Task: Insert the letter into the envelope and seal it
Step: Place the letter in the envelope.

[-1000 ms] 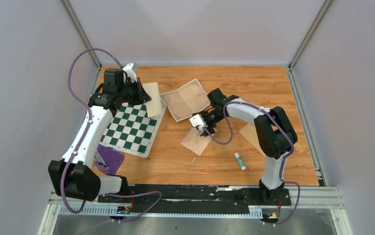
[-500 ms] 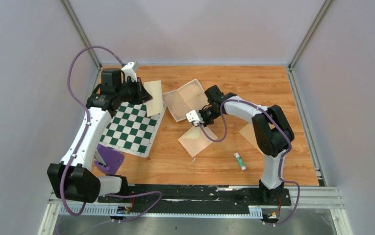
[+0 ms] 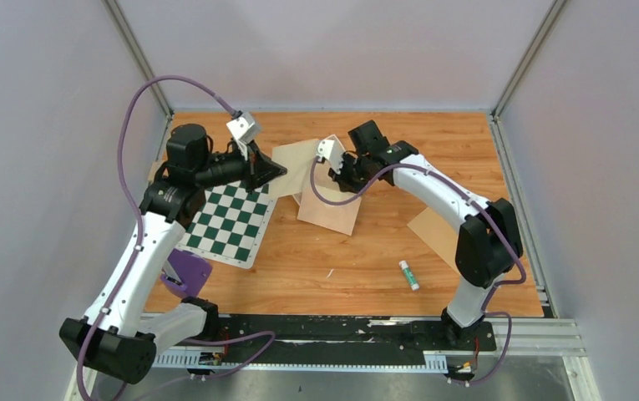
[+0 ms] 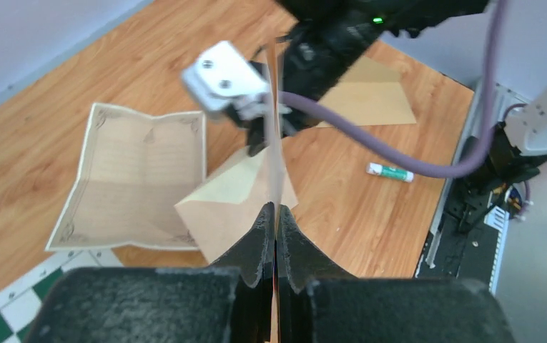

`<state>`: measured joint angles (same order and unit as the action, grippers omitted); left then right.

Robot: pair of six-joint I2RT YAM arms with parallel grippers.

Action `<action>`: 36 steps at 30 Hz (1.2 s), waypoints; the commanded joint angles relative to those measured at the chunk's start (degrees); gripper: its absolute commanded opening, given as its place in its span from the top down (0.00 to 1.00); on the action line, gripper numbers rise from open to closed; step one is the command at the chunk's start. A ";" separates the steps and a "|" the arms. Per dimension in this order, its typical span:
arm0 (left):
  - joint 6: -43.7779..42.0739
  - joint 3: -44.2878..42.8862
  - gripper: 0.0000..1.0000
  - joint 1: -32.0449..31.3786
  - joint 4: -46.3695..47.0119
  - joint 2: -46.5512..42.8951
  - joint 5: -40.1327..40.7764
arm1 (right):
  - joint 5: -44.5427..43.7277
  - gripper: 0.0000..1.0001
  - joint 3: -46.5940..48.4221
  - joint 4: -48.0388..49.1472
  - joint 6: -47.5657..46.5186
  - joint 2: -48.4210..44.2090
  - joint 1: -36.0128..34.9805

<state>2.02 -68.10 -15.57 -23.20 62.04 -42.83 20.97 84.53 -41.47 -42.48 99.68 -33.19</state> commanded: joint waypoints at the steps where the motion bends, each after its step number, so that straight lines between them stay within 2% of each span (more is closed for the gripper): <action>1: -5.83 -1.70 1.00 -2.12 -0.56 1.33 -4.47 | -8.78 1.00 4.74 -2.44 23.69 2.12 0.58; 5: -11.50 -0.30 1.00 -3.39 -0.51 1.96 -6.97 | -4.73 1.00 4.57 -4.27 29.07 -0.96 0.94; 9: -26.03 1.38 1.00 -3.58 -1.33 0.33 -6.61 | 4.13 1.00 10.45 -11.43 32.58 0.27 4.35; 10: -33.01 1.60 1.00 -3.59 -1.85 -0.24 -6.41 | 6.50 1.00 12.08 -13.29 32.86 1.00 5.29; 13: -45.80 2.53 1.00 -3.59 -5.84 -1.81 -6.56 | 10.61 1.00 15.00 -16.97 30.92 3.21 7.13; 18: -61.51 0.10 1.00 -3.59 -15.77 -0.45 -10.25 | 15.23 1.00 18.54 -21.27 24.54 5.70 7.70; 19: -65.65 -0.88 1.00 -3.79 -17.55 1.24 -11.73 | 15.68 1.00 18.68 -21.39 23.17 5.84 7.55; 23: -72.92 -5.40 1.00 -6.68 -20.55 6.29 -10.74 | 13.32 1.00 20.50 -22.00 17.10 6.44 5.72; 27: -85.67 -11.98 1.00 -9.62 -29.13 11.88 -8.37 | 12.97 1.00 25.17 -23.07 16.22 8.01 4.88; 30: -90.64 -16.18 1.00 -11.26 -35.09 14.37 -6.90 | 14.53 1.00 28.19 -25.46 14.80 9.27 3.95; 34: -98.23 -15.16 1.00 -14.82 -35.89 14.38 -1.73 | 15.05 1.00 29.18 -27.07 13.45 9.72 2.17; 36: -99.13 -13.81 1.00 -16.35 -34.46 13.42 0.66 | 14.69 1.00 29.21 -28.17 12.44 9.60 0.88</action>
<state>-87.77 -82.35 -29.04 -55.22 77.03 -47.03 34.06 111.68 -66.19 -26.59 108.79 -30.26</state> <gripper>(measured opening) 0.006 0.010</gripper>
